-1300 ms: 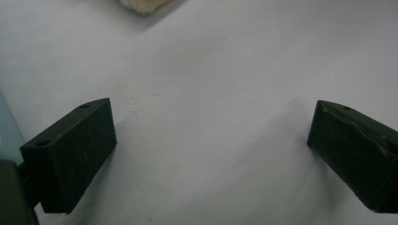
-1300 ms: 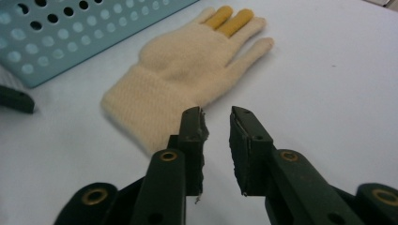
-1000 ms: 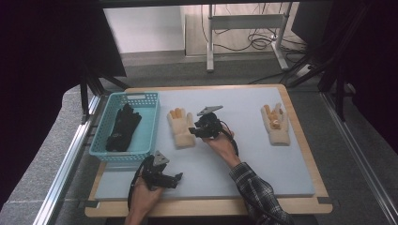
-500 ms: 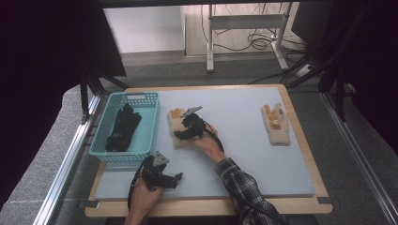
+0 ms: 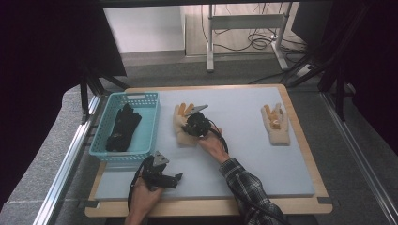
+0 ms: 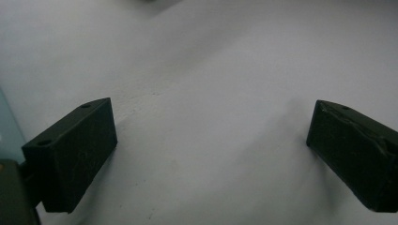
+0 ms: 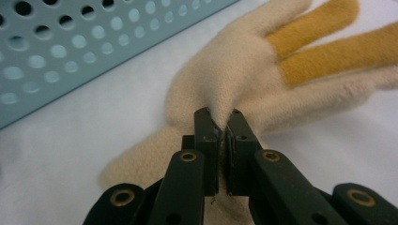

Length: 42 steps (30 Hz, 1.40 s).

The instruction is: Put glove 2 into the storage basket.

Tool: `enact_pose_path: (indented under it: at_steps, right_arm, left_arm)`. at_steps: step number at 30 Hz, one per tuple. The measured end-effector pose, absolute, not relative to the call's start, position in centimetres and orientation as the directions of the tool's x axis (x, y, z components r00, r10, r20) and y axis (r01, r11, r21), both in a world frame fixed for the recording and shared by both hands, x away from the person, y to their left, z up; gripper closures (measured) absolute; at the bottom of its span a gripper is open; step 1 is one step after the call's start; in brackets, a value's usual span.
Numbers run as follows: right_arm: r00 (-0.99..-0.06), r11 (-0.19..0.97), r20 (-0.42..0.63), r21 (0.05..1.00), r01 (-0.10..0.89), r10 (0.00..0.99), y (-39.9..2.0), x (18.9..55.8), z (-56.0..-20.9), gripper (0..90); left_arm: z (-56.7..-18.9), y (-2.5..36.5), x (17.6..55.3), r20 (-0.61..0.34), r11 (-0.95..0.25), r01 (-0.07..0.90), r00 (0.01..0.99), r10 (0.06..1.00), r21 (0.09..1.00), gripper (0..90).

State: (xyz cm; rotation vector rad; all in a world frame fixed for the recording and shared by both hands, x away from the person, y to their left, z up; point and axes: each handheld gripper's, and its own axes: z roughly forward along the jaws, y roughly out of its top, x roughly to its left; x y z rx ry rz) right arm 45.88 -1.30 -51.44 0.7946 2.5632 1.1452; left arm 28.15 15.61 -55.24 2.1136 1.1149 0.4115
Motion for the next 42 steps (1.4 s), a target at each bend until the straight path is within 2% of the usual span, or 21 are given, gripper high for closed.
enact_pose_path:
  at_steps: [6,16,27,28,31,34,38,42]
  right_arm:
    - [-0.824,0.539,-0.006,0.759,0.364,0.566,-3.4,44.3,-49.1,84.5]
    - [-0.815,0.509,0.012,0.775,0.374,0.579,-9.3,40.3,-46.4,84.1]
    - [-0.775,0.488,0.042,0.755,0.438,0.631,-15.1,34.3,-48.4,82.7]
    - [-0.773,0.488,0.047,0.751,0.444,0.632,-15.3,34.0,-48.9,81.4]
    - [-0.771,0.495,0.069,0.73,0.471,0.633,-15.6,33.4,-50.4,67.6]
    - [-0.765,0.467,0.077,0.752,0.466,0.639,-16.1,33.1,-50.4,53.5]
    - [-0.75,0.448,0.057,0.771,0.453,0.659,-17.4,33.3,-49.5,52.6]
    - [-0.732,0.439,0.06,0.766,0.469,0.678,-18.7,33.7,-49.7,59.3]
  left_arm:
    - [-55.2,15.6,28.1,-0.041,-0.384,0.591,0.579,0.815,0.709,2.4]
    - [-55.3,15.6,28.1,-0.042,-0.381,0.591,0.577,0.816,0.711,2.4]
    - [-55.3,15.6,28.1,-0.041,-0.38,0.591,0.574,0.818,0.712,2.5]
    - [-55.3,15.6,28.1,-0.045,-0.373,0.593,0.57,0.82,0.714,2.5]
    - [-55.3,15.6,28.0,-0.046,-0.371,0.593,0.569,0.821,0.715,2.5]
    - [-55.3,15.6,28.0,-0.046,-0.37,0.594,0.568,0.822,0.715,2.6]
    - [-55.3,15.6,28.0,-0.047,-0.369,0.594,0.567,0.823,0.715,2.6]
    - [-55.3,15.6,28.0,-0.048,-0.367,0.594,0.566,0.823,0.716,2.7]
